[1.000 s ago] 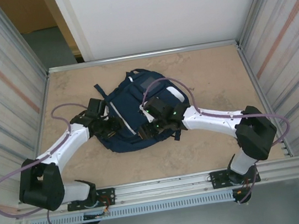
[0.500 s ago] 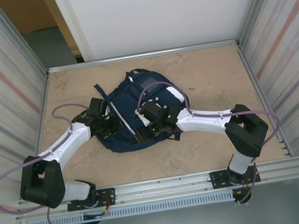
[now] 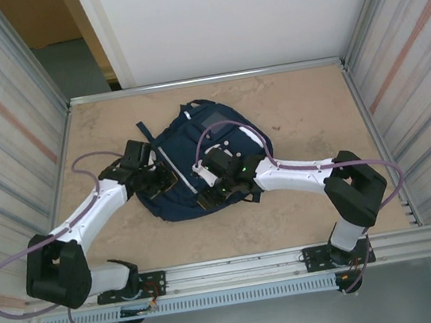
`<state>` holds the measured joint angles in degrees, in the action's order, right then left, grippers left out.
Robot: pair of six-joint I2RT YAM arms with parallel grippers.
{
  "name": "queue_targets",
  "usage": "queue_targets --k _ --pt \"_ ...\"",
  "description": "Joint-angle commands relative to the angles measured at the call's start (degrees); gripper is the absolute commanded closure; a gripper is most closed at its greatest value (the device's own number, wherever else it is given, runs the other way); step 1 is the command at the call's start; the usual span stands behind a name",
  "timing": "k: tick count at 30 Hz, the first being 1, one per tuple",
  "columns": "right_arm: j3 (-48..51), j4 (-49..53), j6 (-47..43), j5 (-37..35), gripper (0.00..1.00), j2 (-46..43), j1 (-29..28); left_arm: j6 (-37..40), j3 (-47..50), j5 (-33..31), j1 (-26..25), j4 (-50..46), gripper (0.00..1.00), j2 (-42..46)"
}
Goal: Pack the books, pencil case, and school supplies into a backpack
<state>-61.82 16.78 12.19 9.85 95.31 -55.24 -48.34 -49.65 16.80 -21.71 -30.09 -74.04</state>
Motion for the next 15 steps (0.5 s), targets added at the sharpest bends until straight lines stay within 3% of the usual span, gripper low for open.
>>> queue_targets --k 1,2,5,7,15 --pt "-0.36 -4.31 -0.83 0.73 0.6 -2.38 -1.36 -2.09 -2.12 6.64 -1.39 -0.44 1.0 4.21" --pt "-0.71 -4.06 -0.07 0.55 0.63 -2.66 -1.36 -2.18 -1.96 6.33 -1.56 -0.32 1.0 4.61" --pt "-1.25 -3.64 2.19 1.02 0.89 -3.71 -1.36 -2.41 -1.86 6.1 -2.21 -0.5 1.0 4.49" --pt "-1.7 -3.1 3.2 3.06 1.0 -4.58 -1.49 -3.19 -1.32 5.39 -3.09 -0.24 1.0 4.39" --pt "-1.71 -7.29 12.58 13.74 1.0 -5.7 -5.11 -10.85 1.43 0.25 -11.28 8.52 1.0 1.4"
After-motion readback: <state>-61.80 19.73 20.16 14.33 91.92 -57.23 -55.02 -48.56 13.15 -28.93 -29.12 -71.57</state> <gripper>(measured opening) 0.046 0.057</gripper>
